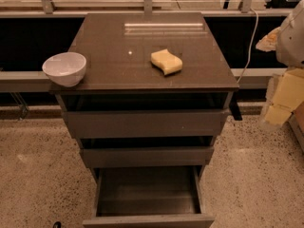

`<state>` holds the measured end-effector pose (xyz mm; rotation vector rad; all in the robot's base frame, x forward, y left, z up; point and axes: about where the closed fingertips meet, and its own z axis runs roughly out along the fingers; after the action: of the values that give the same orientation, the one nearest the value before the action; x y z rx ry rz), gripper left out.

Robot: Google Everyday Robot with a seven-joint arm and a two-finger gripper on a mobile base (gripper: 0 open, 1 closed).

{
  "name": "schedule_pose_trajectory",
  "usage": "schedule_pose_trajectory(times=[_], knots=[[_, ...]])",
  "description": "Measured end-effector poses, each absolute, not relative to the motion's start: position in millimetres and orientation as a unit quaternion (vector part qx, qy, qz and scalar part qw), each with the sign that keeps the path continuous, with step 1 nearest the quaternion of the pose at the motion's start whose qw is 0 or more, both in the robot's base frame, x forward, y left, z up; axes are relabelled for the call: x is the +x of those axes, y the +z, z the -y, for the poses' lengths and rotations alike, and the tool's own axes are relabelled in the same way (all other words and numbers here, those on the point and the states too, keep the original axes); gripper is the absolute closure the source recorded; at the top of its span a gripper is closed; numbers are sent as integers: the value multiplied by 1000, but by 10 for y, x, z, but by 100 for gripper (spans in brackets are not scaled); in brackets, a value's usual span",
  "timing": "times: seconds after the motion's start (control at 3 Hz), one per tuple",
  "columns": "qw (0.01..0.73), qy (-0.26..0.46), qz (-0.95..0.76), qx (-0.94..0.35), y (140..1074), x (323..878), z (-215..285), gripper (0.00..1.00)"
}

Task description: Place sponge into bottom drawer

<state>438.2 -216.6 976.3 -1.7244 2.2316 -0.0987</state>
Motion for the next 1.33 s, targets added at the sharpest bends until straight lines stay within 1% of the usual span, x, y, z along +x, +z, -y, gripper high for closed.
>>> schedule_pose_trajectory(times=[0.33,0.67,1.0,1.33], knots=[[160,-35,-780,-603,9768,4389,2163,0],[177,-31,-774,-608,9795,4738,2034,0],[206,-29,-765,-610,9822,5396,1704,0],[239,-31,-767,-595,9722,5896,1453,0]])
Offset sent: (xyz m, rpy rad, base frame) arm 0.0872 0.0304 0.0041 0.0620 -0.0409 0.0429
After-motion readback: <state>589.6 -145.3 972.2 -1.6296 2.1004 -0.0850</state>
